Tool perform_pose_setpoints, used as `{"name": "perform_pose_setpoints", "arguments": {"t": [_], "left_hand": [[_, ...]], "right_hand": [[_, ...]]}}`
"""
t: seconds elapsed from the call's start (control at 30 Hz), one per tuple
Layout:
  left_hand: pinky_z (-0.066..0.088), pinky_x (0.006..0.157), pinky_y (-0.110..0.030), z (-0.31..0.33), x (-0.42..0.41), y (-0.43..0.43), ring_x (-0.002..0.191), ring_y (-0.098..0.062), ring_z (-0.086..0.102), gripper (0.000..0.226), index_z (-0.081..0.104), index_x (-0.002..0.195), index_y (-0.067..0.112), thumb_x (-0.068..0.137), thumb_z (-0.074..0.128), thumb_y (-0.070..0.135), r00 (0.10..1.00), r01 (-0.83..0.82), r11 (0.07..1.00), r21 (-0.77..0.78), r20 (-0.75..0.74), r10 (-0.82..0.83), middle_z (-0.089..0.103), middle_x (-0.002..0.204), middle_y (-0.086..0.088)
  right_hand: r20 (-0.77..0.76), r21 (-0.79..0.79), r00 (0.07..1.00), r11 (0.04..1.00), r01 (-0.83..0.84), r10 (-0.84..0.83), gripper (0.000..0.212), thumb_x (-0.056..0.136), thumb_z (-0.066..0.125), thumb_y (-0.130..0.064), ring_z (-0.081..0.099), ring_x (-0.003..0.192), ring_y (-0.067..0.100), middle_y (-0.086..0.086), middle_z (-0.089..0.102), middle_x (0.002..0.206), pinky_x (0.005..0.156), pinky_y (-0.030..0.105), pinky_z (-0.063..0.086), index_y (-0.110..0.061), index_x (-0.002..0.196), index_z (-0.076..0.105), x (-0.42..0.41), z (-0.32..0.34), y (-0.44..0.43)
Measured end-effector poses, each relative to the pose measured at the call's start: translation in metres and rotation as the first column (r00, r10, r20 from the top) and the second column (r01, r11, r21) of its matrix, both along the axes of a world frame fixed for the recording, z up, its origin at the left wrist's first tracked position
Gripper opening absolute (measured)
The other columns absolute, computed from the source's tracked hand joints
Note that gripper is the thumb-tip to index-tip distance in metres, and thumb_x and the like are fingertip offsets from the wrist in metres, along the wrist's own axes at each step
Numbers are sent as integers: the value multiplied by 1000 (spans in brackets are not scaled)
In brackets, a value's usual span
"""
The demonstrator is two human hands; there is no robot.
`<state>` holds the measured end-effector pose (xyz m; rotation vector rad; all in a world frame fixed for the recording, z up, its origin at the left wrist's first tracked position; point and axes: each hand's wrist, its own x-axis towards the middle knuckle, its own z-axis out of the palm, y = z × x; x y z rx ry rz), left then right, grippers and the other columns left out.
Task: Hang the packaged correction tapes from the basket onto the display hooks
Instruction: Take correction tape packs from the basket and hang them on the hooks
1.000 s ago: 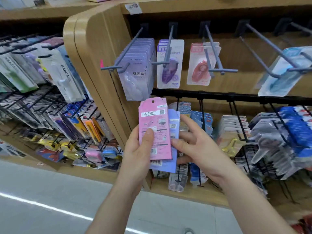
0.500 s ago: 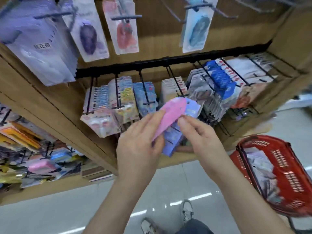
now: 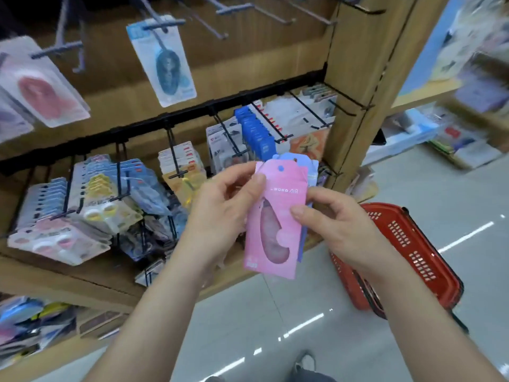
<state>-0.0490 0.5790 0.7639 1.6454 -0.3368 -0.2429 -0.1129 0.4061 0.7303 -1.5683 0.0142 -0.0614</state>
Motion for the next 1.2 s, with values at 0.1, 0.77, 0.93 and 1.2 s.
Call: {"name": "perform_pose_setpoints", "arguments": {"t": [0.1,0.77,0.93,1.2], "left_hand": [[53,65,-22,8,8,-48,72,-8,64,11,74,89,20,86,67,28,996,48,999,-19,-68,-49,73,80,3],[47,64,-25,23,135,-256,70,-10,55,13,64,87,11,98,56,10,999,38,958,-285,-5,-41,62,78,-1],[46,64,-28,40,164,-281,72,-14,57,14,63,90,11,100,53,13,996,63,917,-393,-37,-84,65,84,-6],[50,72,-35,35,172,-312,79,-16,61,12,64,101,22,93,57,26,974,219,881,-420,47,-220,64,90,-3]], "right_hand": [[-2,4,999,999,-50,50,15,84,65,-18,67,85,10,0,72,92,73,23,55,-14,96,73,-5,6,-45],[-97,-89,959,962,259,-268,30,85,61,-43,67,79,5,-9,74,86,69,23,52,-19,98,73,81,-12,-196],[-41,35,929,928,370,-369,29,90,61,-46,69,87,9,-7,75,97,76,25,52,-22,104,72,113,-8,-207],[8,117,922,916,384,-388,48,79,64,-67,69,97,19,3,74,107,92,49,53,-29,106,73,138,-4,-234]]}}
